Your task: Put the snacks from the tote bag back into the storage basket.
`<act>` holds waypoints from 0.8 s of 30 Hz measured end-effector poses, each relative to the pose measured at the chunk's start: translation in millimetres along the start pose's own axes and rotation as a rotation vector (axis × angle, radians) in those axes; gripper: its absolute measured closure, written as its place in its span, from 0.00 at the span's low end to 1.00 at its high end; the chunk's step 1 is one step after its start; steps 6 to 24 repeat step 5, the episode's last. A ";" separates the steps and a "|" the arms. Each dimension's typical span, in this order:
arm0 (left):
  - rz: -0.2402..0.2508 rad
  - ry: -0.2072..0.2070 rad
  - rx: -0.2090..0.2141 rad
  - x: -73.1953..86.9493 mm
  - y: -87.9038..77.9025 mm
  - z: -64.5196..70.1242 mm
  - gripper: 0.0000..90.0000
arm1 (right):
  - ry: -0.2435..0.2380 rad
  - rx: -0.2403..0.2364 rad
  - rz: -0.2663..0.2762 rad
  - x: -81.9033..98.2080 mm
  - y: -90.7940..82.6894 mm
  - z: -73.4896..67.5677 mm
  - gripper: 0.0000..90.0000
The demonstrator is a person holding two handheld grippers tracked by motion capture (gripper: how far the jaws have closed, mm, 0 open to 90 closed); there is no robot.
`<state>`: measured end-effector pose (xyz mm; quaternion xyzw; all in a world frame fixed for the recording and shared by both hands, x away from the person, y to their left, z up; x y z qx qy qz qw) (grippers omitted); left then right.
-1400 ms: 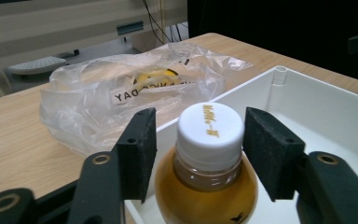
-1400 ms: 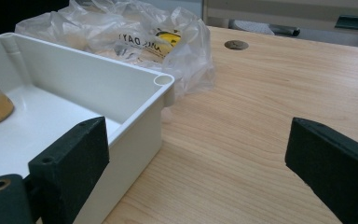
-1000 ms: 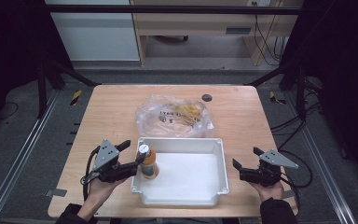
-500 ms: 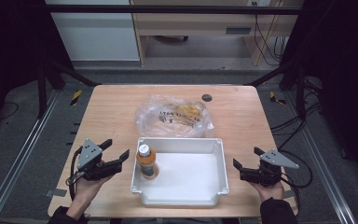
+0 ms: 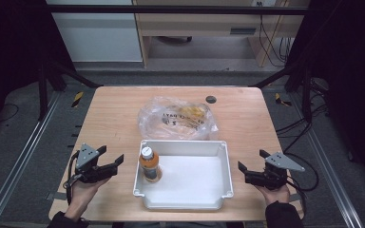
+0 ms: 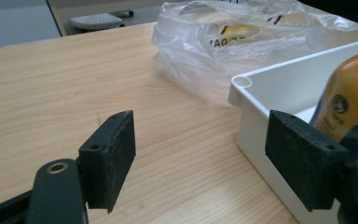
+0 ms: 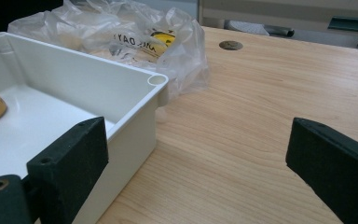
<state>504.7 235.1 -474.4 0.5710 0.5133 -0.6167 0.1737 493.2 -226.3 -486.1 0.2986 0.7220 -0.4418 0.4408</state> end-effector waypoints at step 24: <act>-0.061 -0.002 -0.010 17.5 9.2 -5.4 0.27 | -0.012 0.008 -0.005 0.8 0.8 1.3 0.06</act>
Point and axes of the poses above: each handheld gripper's, and its own axes: y roughly forward along the jaws, x roughly out of its underside, z roughly to its right, the point moved 9 cm from there along y, roughly forward along the jaws, and after that the axes turned 12 degrees about y, right-handed, at the moved point
